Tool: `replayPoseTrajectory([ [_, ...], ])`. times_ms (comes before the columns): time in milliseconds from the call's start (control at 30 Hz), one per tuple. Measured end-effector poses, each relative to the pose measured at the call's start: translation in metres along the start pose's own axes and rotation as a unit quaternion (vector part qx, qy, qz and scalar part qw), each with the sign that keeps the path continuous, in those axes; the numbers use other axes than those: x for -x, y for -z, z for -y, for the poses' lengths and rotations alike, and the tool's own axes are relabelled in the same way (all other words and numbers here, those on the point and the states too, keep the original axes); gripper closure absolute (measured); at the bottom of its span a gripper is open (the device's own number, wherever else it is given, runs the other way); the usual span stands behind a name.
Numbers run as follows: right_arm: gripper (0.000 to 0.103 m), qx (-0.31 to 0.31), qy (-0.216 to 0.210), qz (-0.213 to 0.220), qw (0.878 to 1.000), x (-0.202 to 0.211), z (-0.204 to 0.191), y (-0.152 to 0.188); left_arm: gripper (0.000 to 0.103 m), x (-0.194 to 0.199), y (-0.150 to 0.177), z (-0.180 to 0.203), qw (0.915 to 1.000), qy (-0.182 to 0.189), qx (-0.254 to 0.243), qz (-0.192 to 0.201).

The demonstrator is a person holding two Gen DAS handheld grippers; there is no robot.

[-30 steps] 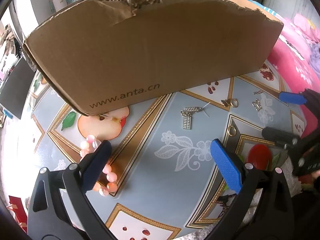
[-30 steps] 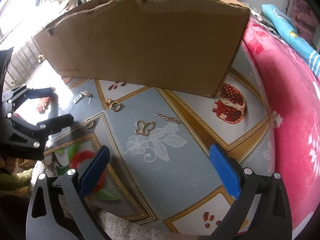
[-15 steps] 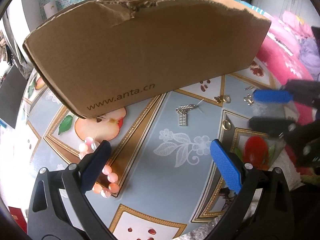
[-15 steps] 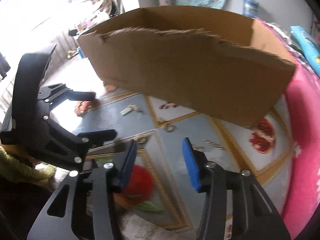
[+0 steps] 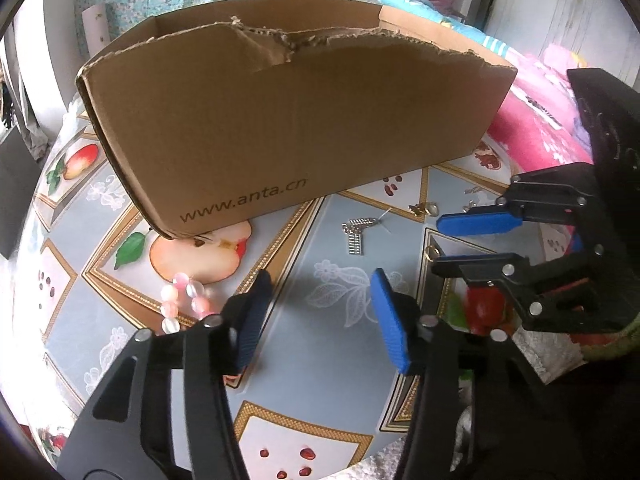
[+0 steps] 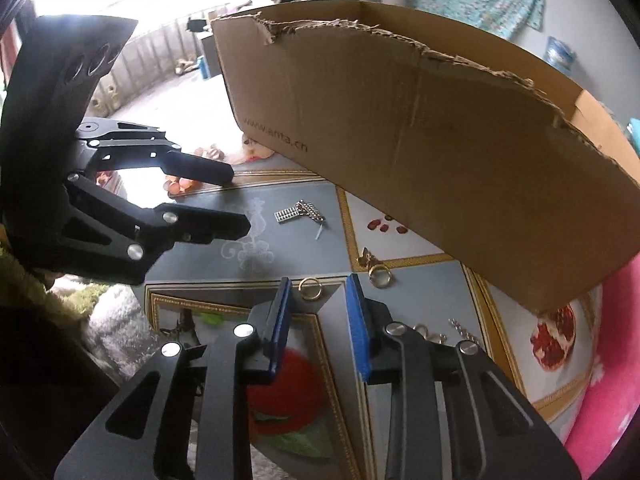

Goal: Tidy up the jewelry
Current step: 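Close the right tool on the gold ring and lift it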

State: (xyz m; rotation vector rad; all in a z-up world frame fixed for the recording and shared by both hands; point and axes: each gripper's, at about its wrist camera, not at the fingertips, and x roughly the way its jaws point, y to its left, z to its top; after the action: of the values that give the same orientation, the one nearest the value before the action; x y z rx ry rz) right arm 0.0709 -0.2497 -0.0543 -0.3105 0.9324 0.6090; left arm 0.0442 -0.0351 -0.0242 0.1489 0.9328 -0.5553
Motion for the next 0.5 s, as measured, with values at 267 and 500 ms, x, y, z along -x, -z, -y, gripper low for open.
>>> replayPoseTrajectory([
  [267,0.09,0.04,-0.032,0.005,0.999,-0.001,-0.001,0.001,0.076,-0.003,-0.002,0.003,0.9999,0.016,0.004,-0.002],
  [500,0.091,0.01,-0.052,0.014,0.998,0.0,0.008,0.004,0.08,-0.01,-0.005,0.015,0.9998,0.02,-0.005,-0.006],
])
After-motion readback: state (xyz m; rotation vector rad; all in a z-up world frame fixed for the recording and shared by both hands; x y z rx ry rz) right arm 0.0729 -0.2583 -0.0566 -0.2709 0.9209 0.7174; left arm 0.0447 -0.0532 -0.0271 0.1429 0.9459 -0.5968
